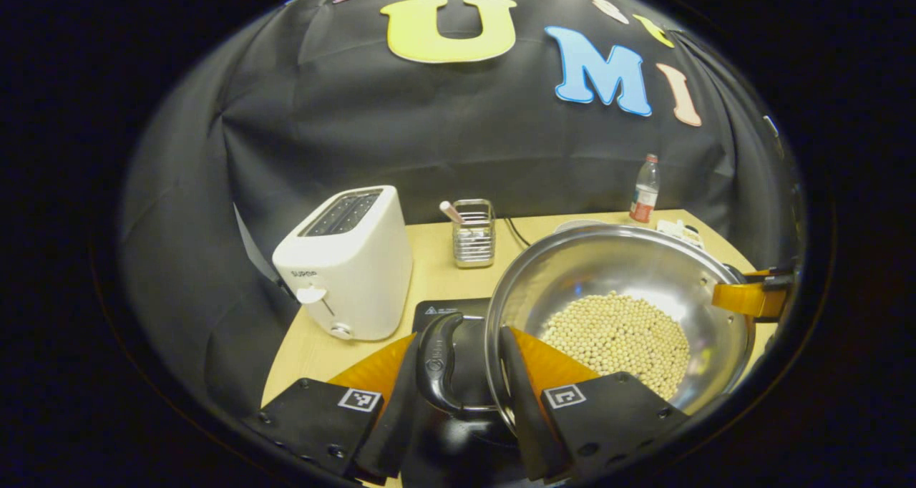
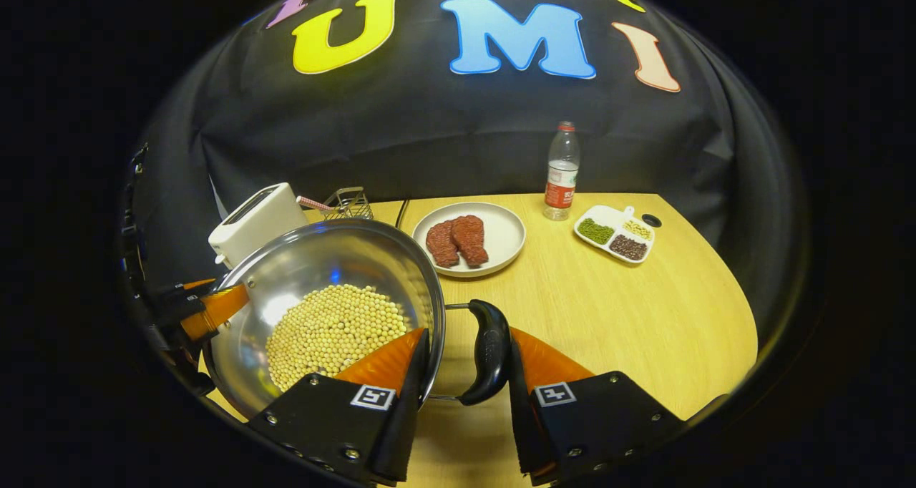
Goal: First push the handle of the pot to place it horizontally, then grasp the pot with both hands and set it on the induction cooktop.
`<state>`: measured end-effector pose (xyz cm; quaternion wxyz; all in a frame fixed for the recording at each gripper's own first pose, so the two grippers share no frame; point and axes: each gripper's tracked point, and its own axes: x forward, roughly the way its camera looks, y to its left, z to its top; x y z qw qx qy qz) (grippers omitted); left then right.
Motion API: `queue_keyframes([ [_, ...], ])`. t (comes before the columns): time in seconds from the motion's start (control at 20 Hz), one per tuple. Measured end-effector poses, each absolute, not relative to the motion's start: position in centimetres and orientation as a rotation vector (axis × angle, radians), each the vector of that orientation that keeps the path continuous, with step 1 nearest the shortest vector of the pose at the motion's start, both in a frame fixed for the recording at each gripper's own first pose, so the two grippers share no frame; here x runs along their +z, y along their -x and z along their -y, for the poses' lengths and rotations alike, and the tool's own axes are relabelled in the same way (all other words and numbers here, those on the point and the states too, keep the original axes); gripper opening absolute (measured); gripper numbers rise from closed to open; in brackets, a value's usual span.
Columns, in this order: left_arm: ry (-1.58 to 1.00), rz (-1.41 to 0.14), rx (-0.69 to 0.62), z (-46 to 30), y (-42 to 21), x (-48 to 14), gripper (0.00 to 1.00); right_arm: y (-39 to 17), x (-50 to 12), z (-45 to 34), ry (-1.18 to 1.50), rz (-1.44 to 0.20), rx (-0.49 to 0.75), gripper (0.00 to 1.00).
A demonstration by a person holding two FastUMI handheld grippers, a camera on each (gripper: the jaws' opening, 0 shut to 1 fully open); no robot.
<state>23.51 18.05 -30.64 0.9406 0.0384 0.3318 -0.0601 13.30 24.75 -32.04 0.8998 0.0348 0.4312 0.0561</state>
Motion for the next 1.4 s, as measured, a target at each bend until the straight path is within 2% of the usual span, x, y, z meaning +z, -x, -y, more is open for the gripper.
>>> queue_keyframes([
  [0.15, -0.072, -0.691, -0.103, -20.0, -23.8, -31.7, 0.68, -13.6, -32.9, -26.5, -0.079, -0.891, 0.127, 0.56],
  [0.2, -0.067, -0.693, -0.097, -20.5, -23.9, -32.2, 0.64, -13.7, -33.1, -27.0, -0.082, -0.890, 0.132, 0.56],
  [0.25, -0.059, -0.696, -0.090, -21.0, -23.9, -32.5, 0.68, -13.7, -33.3, -27.5, -0.085, -0.890, 0.136, 0.56],
  [0.4, -0.044, -0.687, -0.072, -22.3, -23.7, -33.0, 0.64, -13.4, -33.9, -28.6, -0.089, -0.892, 0.152, 0.56],
  [0.45, -0.052, -0.690, -0.072, -22.6, -23.7, -33.0, 0.65, -13.5, -33.9, -28.9, -0.091, -0.890, 0.153, 0.56],
  [0.55, -0.061, -0.681, -0.062, -23.1, -23.7, -32.9, 0.74, -13.5, -34.0, -29.4, -0.103, -0.888, 0.156, 0.56],
  [0.6, -0.061, -0.675, -0.055, -23.4, -23.8, -33.0, 0.66, -13.6, -34.2, -29.5, -0.107, -0.891, 0.158, 0.56],
  [0.65, -0.062, -0.669, -0.048, -23.5, -24.0, -33.0, 0.71, -13.4, -34.4, -29.9, -0.116, -0.894, 0.167, 0.57],
  [0.7, -0.074, -0.646, -0.038, -23.6, -24.1, -32.7, 0.70, -13.5, -34.2, -30.5, -0.124, -0.890, 0.188, 0.59],
  [0.75, -0.090, -0.626, -0.029, -23.7, -24.4, -32.4, 0.77, -13.7, -33.8, -30.5, -0.123, -0.864, 0.192, 0.77],
  [0.8, -0.108, -0.608, -0.009, -24.3, -24.5, -32.1, 0.88, -14.0, -33.4, -30.3, -0.113, -0.834, 0.183, 0.80],
  [0.85, -0.118, -0.597, 0.012, -24.7, -24.9, -32.2, 1.00, -14.2, -32.9, -30.0, -0.106, -0.813, 0.177, 0.98],
  [0.9, -0.115, -0.588, 0.023, -24.7, -24.6, -31.8, 1.00, -14.3, -32.9, -29.8, -0.105, -0.811, 0.173, 0.96],
  [1.4, -0.074, -0.552, 0.040, -24.8, -24.0, -30.7, 1.00, -14.5, -32.3, -28.8, -0.121, -0.803, 0.149, 0.98],
])
